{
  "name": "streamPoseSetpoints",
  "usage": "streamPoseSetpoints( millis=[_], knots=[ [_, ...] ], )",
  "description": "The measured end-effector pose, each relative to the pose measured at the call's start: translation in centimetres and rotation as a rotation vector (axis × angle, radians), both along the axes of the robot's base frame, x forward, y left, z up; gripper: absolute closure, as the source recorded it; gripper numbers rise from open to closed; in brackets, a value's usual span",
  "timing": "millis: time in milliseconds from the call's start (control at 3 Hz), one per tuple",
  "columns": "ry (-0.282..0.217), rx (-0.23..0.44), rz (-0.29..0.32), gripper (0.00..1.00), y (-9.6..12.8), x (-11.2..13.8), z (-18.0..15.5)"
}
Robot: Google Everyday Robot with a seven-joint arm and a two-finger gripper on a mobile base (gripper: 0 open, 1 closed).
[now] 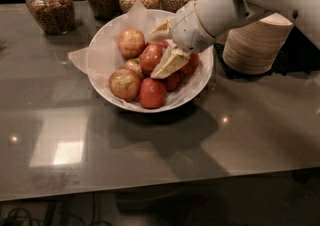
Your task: Pick apple from white bowl
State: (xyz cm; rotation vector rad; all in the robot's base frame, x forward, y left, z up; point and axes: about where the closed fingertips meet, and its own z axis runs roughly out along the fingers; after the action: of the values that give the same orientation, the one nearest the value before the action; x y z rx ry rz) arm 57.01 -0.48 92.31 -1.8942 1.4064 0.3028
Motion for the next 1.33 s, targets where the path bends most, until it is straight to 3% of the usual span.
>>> streamPoseSetpoints(
  millis=[667,1000,1333],
  knots=[
    [0.032,-0.002,0.007,0.39,0.1,0.27,-0.69],
    [0.05,-0.002,0.007,0.53,0.0,0.49,-1.06],
    [0.073,-0.001,0.009,0.73,-0.14,0.74,-1.47]
  ],
)
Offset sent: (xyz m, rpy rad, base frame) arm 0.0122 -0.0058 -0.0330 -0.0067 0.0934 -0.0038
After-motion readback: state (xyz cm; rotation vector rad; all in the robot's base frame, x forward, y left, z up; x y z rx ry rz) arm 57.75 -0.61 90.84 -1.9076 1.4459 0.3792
